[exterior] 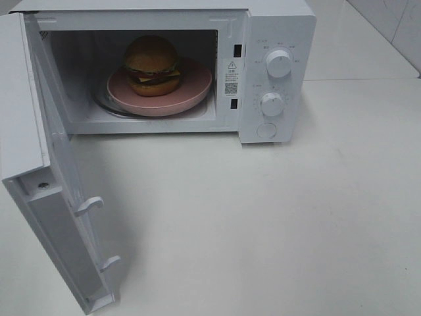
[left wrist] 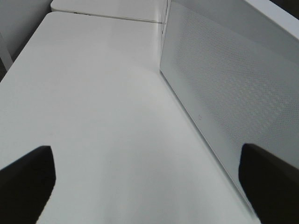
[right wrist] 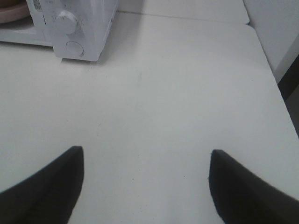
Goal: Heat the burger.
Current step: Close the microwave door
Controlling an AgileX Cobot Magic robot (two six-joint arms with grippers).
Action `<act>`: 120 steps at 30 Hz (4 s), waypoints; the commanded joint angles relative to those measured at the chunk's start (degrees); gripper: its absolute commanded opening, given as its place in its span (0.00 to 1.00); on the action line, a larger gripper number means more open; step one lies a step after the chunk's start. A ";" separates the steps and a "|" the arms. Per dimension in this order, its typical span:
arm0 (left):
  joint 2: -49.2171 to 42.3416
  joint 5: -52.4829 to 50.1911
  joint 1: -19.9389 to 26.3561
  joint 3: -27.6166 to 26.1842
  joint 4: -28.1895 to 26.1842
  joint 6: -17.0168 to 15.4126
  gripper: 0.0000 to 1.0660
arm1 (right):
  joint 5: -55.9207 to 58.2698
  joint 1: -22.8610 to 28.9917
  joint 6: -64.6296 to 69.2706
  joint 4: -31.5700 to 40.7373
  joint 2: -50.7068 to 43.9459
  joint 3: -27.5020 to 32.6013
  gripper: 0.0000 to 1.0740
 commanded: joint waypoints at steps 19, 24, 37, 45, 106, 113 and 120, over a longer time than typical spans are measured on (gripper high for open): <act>-0.92 -0.40 0.23 0.17 -0.40 0.00 0.94 | -0.86 -2.29 0.06 0.40 -4.07 0.11 0.66; -0.92 -0.40 0.23 0.17 -0.40 0.00 0.94 | -0.86 -2.29 0.06 0.40 -4.07 0.11 0.66; -0.92 -0.40 0.23 0.17 -0.40 0.00 0.94 | -0.86 -2.29 0.06 0.40 -4.07 0.11 0.66; -0.92 -0.40 0.23 0.17 -0.40 0.00 0.94 | -0.86 -2.29 0.06 0.40 -4.07 0.11 0.66; 23.09 -67.67 0.23 18.62 1.09 -0.46 0.00 | -0.86 -2.29 0.06 0.40 -4.07 0.11 0.66; 29.91 -76.26 0.23 21.20 1.09 -1.49 0.00 | -0.86 -2.29 0.06 0.40 -4.07 0.11 0.66; 40.91 -84.91 0.23 21.20 6.93 -5.73 0.00 | -0.86 -2.29 0.06 0.40 -4.07 0.11 0.66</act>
